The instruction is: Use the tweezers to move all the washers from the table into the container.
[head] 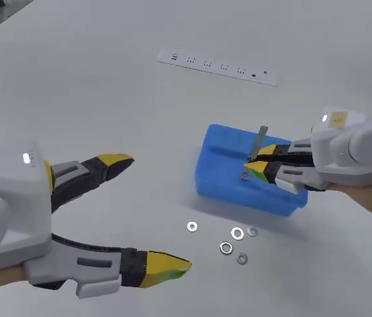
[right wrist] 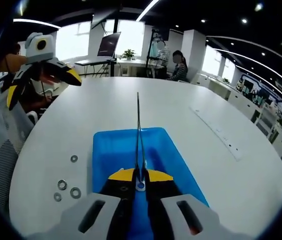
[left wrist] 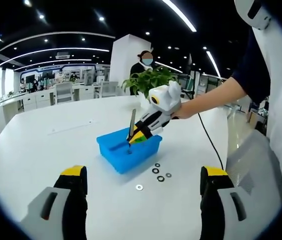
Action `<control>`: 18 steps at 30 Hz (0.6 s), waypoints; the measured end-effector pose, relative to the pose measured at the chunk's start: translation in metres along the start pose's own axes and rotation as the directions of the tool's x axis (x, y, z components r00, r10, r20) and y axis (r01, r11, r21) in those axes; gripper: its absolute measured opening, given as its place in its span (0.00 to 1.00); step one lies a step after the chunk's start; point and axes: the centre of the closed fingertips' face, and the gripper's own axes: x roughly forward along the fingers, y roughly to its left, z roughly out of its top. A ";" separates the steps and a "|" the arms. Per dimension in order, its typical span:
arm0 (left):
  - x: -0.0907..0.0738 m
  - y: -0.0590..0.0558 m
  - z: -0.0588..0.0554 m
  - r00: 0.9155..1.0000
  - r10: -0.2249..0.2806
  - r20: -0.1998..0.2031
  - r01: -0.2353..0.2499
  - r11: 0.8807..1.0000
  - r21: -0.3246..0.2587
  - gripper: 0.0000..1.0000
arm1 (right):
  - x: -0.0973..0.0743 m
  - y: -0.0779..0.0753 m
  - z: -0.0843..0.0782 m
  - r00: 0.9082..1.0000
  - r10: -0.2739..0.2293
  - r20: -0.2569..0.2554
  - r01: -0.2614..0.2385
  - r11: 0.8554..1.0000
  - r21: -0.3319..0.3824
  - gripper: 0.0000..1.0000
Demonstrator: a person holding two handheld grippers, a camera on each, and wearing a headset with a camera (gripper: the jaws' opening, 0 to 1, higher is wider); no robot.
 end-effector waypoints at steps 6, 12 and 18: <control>0.013 0.004 0.008 1.000 -0.010 -0.002 0.010 0.999 0.049 0.97 | -0.005 -0.001 0.009 1.000 -0.009 0.015 0.009 1.000 -0.010 0.08; 0.033 0.008 0.022 0.999 -0.043 0.010 0.042 0.996 0.078 0.91 | -0.009 0.001 0.012 1.000 -0.010 0.021 0.011 1.000 -0.022 0.08; 0.068 0.007 0.043 0.990 -0.138 0.014 0.135 0.980 0.143 0.82 | -0.014 0.003 0.008 1.000 -0.009 0.015 0.010 1.000 -0.025 0.08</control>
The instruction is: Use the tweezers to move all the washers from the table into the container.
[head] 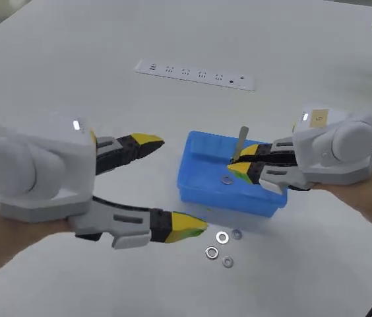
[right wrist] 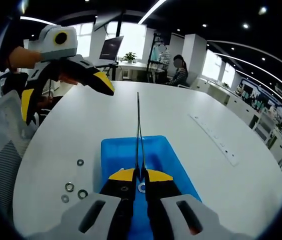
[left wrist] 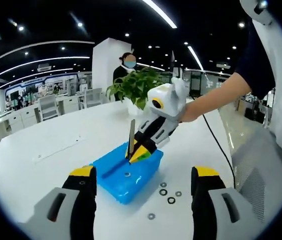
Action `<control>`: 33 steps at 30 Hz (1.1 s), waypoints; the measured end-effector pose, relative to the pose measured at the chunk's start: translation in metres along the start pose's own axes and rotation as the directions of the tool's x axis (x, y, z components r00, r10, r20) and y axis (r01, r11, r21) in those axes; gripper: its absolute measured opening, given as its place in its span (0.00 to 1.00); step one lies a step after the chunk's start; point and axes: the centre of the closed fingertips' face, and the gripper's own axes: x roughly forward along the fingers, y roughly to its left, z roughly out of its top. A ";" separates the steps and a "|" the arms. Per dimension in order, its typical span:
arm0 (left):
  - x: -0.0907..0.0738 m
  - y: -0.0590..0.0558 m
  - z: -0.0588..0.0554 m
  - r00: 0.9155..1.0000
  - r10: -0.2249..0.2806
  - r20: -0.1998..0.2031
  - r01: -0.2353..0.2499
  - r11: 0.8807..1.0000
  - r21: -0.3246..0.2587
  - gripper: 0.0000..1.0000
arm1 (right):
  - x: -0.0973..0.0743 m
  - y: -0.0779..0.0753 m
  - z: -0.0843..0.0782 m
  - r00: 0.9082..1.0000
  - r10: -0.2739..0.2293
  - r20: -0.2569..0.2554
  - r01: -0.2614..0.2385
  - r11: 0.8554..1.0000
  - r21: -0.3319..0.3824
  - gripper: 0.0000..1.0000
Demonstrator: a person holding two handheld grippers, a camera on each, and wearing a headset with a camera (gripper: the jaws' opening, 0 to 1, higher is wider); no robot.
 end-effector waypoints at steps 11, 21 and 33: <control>0.060 0.016 0.024 0.991 -0.127 0.029 0.126 0.992 0.030 0.53 | -0.003 0.003 -0.002 1.000 0.016 -0.006 -0.016 1.000 -0.006 0.08; 0.074 0.012 0.017 0.969 -0.241 -0.049 0.245 0.965 0.092 0.27 | 0.006 0.010 -0.006 0.998 0.063 -0.021 -0.063 0.997 -0.034 0.08; 0.062 0.012 0.021 0.962 -0.271 -0.030 0.273 0.956 0.111 0.12 | 0.012 0.014 -0.007 0.996 0.080 -0.025 -0.081 0.996 -0.029 0.08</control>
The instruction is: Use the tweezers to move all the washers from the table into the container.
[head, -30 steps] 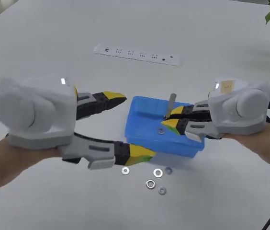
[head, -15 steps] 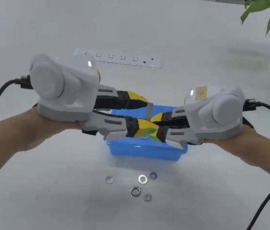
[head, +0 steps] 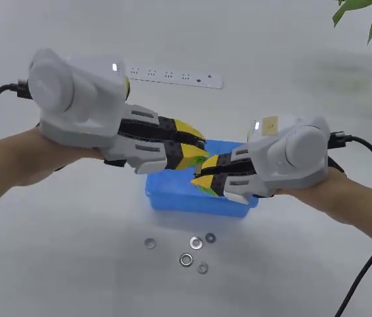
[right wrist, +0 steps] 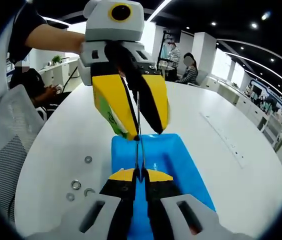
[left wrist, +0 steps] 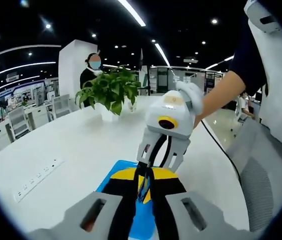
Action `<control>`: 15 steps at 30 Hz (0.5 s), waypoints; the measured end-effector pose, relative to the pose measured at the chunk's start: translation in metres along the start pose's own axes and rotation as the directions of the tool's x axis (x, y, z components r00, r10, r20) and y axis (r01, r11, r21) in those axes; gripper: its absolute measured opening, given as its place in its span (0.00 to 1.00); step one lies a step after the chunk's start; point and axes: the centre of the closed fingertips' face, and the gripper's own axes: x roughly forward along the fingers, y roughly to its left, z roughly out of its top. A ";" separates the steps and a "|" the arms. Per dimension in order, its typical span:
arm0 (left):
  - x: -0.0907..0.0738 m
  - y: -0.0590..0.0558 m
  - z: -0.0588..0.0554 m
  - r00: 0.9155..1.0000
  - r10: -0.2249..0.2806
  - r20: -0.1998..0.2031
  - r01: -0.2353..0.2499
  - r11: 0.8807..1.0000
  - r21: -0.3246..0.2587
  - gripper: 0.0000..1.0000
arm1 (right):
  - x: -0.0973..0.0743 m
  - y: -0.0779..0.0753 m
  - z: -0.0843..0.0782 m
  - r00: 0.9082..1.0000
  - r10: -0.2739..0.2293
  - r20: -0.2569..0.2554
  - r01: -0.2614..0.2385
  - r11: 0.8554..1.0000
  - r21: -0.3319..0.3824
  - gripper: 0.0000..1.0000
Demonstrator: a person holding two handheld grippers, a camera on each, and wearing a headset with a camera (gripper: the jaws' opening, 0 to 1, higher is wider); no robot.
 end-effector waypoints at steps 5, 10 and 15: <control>0.000 -0.005 -0.001 1.000 -0.019 -0.010 0.019 1.000 0.005 0.07 | 0.000 0.001 -0.001 1.000 0.004 -0.003 -0.004 1.000 0.000 0.08; -0.003 -0.006 0.000 1.000 -0.011 -0.022 0.012 0.998 0.058 0.05 | 0.000 0.003 0.001 1.000 0.002 0.002 -0.002 1.000 -0.022 0.09; -0.004 -0.005 0.002 1.000 0.008 -0.031 -0.005 0.996 0.089 0.05 | -0.002 0.000 0.002 1.000 -0.022 0.000 0.022 1.000 -0.023 0.11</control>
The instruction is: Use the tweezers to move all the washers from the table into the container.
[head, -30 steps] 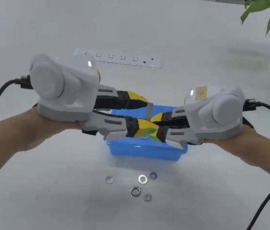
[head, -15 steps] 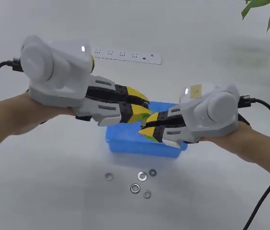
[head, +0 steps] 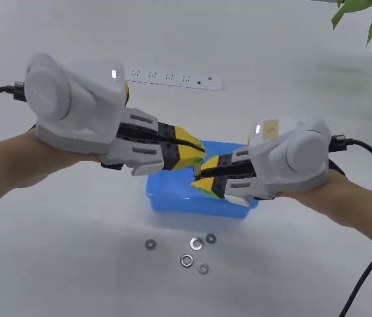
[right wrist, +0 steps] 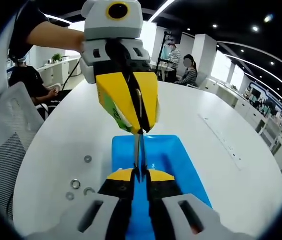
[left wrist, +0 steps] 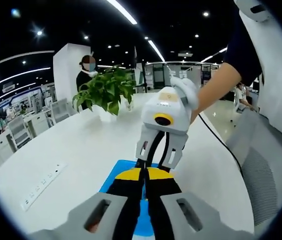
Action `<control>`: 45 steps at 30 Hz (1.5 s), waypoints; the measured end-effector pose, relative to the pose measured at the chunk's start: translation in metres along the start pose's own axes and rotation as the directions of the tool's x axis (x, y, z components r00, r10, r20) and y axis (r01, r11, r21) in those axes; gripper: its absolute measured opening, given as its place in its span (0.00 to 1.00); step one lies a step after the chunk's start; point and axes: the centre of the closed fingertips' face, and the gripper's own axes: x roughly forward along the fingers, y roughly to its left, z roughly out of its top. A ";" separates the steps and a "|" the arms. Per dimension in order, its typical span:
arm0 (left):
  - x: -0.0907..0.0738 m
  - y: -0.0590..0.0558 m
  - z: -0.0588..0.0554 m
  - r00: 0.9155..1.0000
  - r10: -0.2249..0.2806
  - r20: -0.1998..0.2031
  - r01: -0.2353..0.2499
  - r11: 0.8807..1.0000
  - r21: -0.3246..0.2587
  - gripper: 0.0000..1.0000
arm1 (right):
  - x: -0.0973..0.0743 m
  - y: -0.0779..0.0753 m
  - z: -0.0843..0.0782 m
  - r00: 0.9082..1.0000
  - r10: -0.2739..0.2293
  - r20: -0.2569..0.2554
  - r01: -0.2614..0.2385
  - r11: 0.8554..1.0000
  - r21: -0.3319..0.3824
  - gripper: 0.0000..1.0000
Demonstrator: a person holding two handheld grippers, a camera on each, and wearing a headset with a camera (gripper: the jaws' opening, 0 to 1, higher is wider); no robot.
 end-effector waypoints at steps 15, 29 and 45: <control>-0.013 0.002 0.016 0.999 0.044 -0.007 -0.043 0.997 0.063 0.05 | -0.022 -0.005 0.006 0.994 -0.109 -0.001 0.109 0.994 -0.030 0.26; -0.048 -0.021 0.022 0.994 0.105 0.008 -0.105 0.992 0.072 0.05 | -0.080 0.024 -0.006 0.960 -0.281 0.001 0.281 0.960 -0.006 0.49; -0.044 -0.069 0.019 0.997 0.081 0.018 -0.082 0.995 0.061 0.05 | -0.120 0.086 -0.057 0.936 -0.338 -0.100 0.347 0.934 0.083 0.71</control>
